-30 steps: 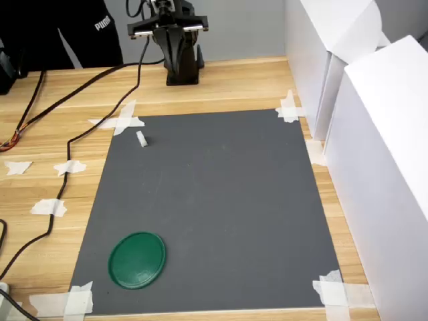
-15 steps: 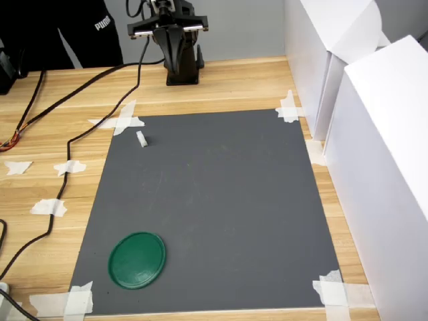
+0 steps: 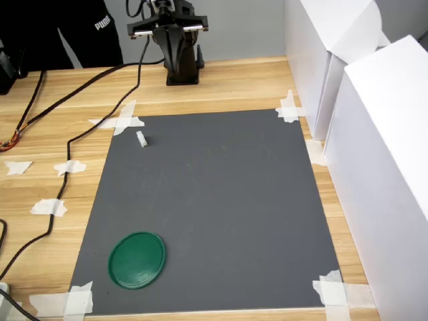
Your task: Grasp a white terminal and put it on the green lid.
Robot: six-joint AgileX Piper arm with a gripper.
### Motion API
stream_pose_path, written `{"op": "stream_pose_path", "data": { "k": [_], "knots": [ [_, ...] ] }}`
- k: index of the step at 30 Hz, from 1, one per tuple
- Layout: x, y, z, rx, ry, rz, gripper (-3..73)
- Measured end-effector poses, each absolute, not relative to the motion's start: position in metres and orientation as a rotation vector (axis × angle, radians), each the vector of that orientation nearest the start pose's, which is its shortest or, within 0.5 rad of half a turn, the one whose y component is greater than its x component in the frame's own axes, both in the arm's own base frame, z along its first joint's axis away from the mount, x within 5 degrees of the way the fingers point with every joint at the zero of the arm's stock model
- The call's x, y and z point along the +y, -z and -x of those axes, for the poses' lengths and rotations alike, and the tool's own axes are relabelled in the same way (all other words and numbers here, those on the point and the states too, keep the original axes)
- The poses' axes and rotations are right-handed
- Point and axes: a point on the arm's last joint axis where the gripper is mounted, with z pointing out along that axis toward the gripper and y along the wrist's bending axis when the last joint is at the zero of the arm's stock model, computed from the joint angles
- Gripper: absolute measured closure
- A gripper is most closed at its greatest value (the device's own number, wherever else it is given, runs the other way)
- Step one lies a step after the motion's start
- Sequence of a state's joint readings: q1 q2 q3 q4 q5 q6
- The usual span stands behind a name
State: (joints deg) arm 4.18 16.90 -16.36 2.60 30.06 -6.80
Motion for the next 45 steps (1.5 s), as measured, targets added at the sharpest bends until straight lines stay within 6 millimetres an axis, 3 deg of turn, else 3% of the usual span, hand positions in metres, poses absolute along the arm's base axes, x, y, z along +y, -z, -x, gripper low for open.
{"op": "stream_pose_path", "data": {
  "k": [13,21,31,45],
  "knots": [
    [0.007,-0.278,-0.1,2.202,0.033,0.228,71.1],
    [0.001,-0.278,-0.115,2.372,0.171,0.31,71.1],
    [-0.001,-0.286,-0.129,2.489,0.219,0.363,71.1],
    [-0.002,-0.267,-0.147,2.67,0.237,0.393,71.1]
  ]
}}
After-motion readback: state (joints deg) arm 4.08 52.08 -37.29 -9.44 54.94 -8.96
